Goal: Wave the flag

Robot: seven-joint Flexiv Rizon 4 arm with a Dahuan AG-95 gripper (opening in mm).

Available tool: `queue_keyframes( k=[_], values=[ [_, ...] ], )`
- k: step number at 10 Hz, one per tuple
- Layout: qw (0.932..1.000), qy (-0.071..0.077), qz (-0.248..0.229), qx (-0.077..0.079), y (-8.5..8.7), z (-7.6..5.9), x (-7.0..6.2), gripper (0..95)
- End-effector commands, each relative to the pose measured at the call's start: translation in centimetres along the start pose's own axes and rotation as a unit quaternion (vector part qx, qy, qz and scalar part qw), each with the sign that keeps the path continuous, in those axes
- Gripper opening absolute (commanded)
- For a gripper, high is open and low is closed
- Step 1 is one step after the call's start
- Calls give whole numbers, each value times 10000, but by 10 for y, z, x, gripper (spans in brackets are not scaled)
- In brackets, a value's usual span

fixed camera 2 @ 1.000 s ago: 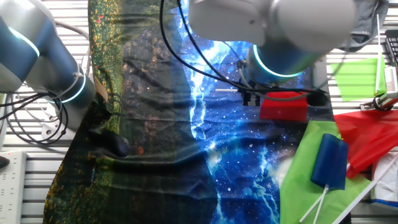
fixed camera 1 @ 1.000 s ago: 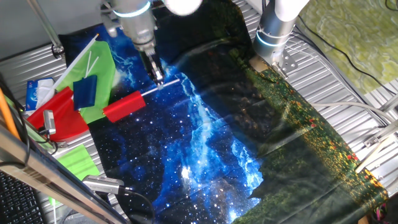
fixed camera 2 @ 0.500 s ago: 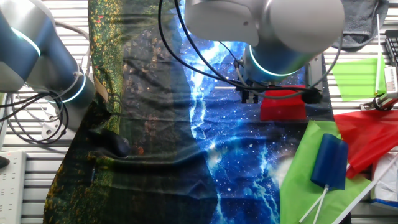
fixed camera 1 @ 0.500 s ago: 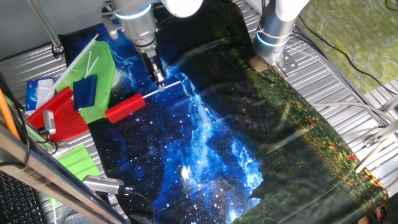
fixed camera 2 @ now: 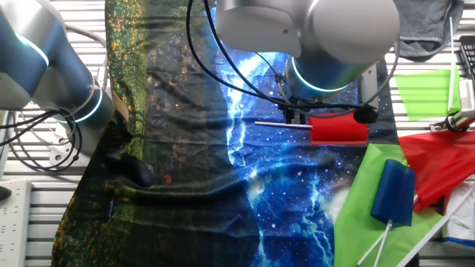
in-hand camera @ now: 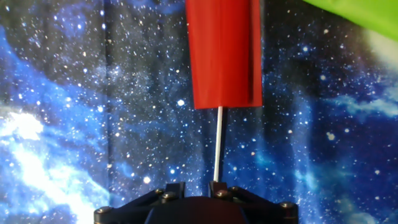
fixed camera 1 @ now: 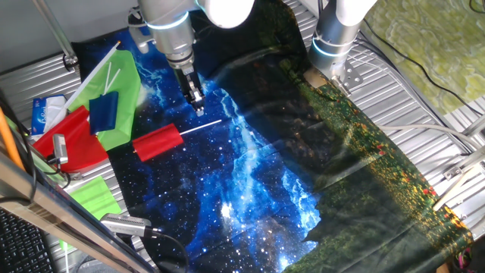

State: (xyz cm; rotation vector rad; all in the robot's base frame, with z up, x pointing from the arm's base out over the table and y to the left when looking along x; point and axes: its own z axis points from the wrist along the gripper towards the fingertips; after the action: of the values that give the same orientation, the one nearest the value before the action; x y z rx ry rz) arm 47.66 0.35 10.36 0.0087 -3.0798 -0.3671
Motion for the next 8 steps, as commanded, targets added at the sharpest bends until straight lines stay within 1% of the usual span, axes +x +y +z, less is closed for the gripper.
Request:
queue_keyframes(
  k=[1, 2, 3, 4, 5, 6, 7, 8],
  values=[
    [10000, 18, -33, 11, 0, -1, 0, 190],
    [9999, 45, -68, 83, 0, -1, 0, 190],
    [9994, 71, -100, 332, 0, -1, 0, 190],
    [9985, 94, -131, 528, 0, -1, 0, 190],
    [9982, 97, -123, 573, 0, -1, 0, 190],
    [9975, 90, -165, 683, 0, -1, 0, 190],
    [9955, 111, -191, 924, 0, -1, 0, 0],
    [9953, 122, -141, 953, 0, -1, 0, 0]
  ],
)
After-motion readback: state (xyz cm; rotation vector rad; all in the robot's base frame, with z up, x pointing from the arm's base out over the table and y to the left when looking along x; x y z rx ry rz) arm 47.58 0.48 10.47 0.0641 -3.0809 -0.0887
